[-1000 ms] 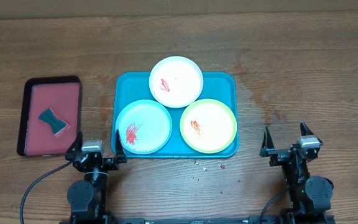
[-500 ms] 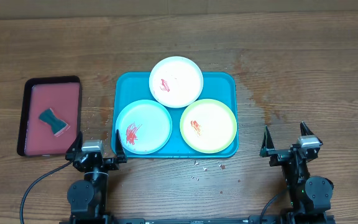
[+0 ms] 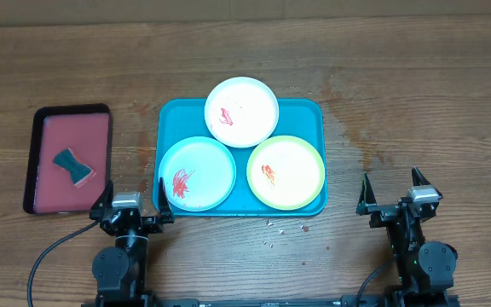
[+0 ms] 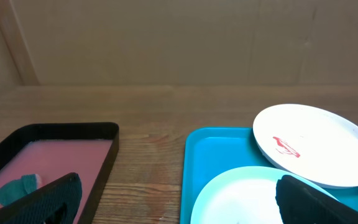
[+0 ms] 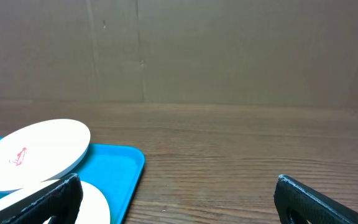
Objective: Clean dirty plates on tray and stack at the side
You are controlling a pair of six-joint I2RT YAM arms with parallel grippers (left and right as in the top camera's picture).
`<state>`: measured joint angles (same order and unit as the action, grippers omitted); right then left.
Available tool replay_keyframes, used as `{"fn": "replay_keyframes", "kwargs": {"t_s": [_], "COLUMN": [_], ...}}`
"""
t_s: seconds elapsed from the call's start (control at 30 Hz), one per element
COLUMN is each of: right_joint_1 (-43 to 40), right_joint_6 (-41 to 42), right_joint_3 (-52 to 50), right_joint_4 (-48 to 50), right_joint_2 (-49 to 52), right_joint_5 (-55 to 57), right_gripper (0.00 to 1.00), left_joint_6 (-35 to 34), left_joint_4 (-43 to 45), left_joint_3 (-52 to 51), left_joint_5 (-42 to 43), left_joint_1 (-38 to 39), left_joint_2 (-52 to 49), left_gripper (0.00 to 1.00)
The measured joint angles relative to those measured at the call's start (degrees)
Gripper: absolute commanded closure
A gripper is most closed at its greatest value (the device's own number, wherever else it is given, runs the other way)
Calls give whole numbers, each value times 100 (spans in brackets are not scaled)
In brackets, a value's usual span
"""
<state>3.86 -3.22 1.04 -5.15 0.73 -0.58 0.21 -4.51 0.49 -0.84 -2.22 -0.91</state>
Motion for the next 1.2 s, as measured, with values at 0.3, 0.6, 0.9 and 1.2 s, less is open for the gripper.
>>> {"fn": "replay_keyframes", "kwargs": {"t_s": [0.3,0.6,0.9,1.2], "right_joint_1": [-2,-2,-2,-2], "right_joint_6": [0,0,0,-2], "right_joint_3": [0,0,0,0], "right_joint_4": [-2,-4,-2,4], "right_joint_2": [0,0,0,0], "right_joint_5": [-2,-2,0,-2], "right_gripper": [0,0,0,0], "left_joint_6": [-546,-2109,-2144,-1731], "left_joint_4": [387,1700,2918,455], "left_joint_3": [0,-2,72,1801], "left_joint_5": [695,1996,1473,1552], "left_joint_1": [0,0,0,0], "left_joint_2": [0,0,-2,-1038], "left_gripper": [0,0,0,0]}}
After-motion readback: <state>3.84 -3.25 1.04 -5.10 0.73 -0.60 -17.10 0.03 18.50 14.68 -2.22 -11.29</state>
